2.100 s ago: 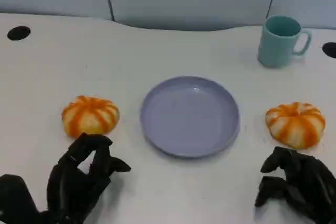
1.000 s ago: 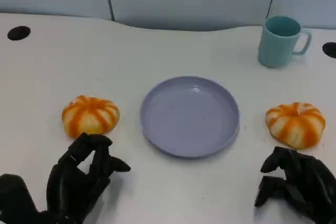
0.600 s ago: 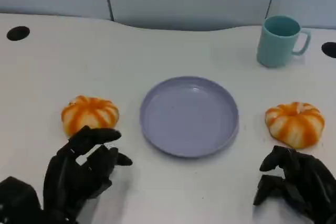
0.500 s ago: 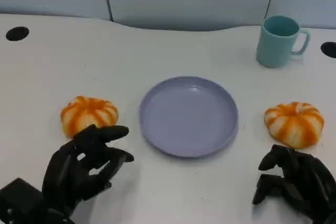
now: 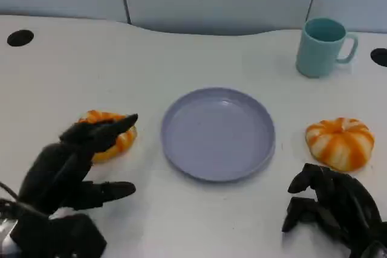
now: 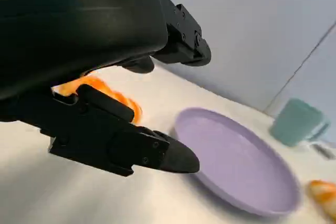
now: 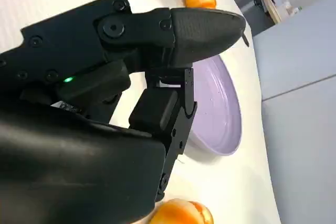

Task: Grasp the bread from the table and place it into the plate.

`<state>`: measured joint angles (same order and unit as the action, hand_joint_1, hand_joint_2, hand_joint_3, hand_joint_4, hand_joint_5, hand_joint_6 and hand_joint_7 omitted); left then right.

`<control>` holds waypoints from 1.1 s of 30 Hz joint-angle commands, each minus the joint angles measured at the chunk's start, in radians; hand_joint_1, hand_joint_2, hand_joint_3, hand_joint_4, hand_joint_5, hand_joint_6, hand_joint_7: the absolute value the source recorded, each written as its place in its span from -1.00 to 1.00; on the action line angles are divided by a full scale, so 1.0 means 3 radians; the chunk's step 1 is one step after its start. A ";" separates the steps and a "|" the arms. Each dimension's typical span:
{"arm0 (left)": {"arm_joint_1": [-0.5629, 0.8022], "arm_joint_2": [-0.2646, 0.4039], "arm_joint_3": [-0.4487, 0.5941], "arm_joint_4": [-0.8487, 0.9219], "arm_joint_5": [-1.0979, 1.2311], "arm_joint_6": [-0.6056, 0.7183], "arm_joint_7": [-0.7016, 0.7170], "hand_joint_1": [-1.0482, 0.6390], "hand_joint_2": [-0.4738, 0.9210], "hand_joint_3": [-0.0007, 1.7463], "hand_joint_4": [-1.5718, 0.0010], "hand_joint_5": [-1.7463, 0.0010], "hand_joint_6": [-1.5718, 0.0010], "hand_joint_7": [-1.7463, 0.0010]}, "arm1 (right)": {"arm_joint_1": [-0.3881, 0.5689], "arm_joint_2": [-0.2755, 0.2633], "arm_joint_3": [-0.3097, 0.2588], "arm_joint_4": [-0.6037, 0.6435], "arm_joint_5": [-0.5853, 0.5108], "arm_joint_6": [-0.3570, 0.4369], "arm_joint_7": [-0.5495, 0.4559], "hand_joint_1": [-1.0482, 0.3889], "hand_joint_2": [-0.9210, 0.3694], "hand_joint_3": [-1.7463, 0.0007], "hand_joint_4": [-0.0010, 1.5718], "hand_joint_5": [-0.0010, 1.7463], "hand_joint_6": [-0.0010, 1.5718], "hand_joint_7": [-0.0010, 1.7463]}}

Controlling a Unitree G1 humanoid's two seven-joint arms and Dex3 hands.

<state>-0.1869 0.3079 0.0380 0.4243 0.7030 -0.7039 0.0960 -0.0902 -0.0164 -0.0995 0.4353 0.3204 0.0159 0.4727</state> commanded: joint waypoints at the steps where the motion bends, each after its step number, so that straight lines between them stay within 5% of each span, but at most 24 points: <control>1: 0.0039 0.0211 -0.0185 -0.0503 0.0502 0.0496 0.0252 -0.61 1.00 -0.91 1.00 0.67 0.71 0.99 | 0.0000 -0.0025 -0.0033 0.0033 0.0007 0.0018 -0.0005 -0.13 -1.00 0.49 0.61 0.17 0.49 0.06; 10: -0.0279 0.0510 -0.0713 -0.0615 0.0963 0.1346 -0.0187 -0.60 0.97 -0.97 1.00 0.97 0.89 0.99 | 0.0039 -0.0010 -0.0017 -0.0018 -0.0012 0.0043 -0.0043 -0.12 -1.00 0.50 0.61 0.16 0.49 0.06; 20: -0.1016 0.0580 -0.1312 0.0364 0.1032 0.1697 -0.0410 -0.57 0.94 -0.99 1.00 1.00 0.97 1.00 | 0.0020 -0.0001 -0.0019 -0.0012 0.0004 0.0062 -0.0041 -0.13 -1.00 0.51 0.60 0.18 0.47 0.08; 33: -0.2013 0.0082 -0.1868 0.2213 0.0895 0.1817 -0.0018 -0.46 0.89 -1.00 1.00 1.00 0.97 0.99 | 0.0073 -0.0007 -0.0028 -0.0046 0.0032 0.0064 0.0002 -0.15 -1.00 0.52 0.60 0.17 0.49 0.08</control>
<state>-0.7424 0.3539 -0.4955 1.0027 0.9802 -0.1788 0.0502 -0.0832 -0.0090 -0.1003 0.4224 0.3247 0.0194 0.4723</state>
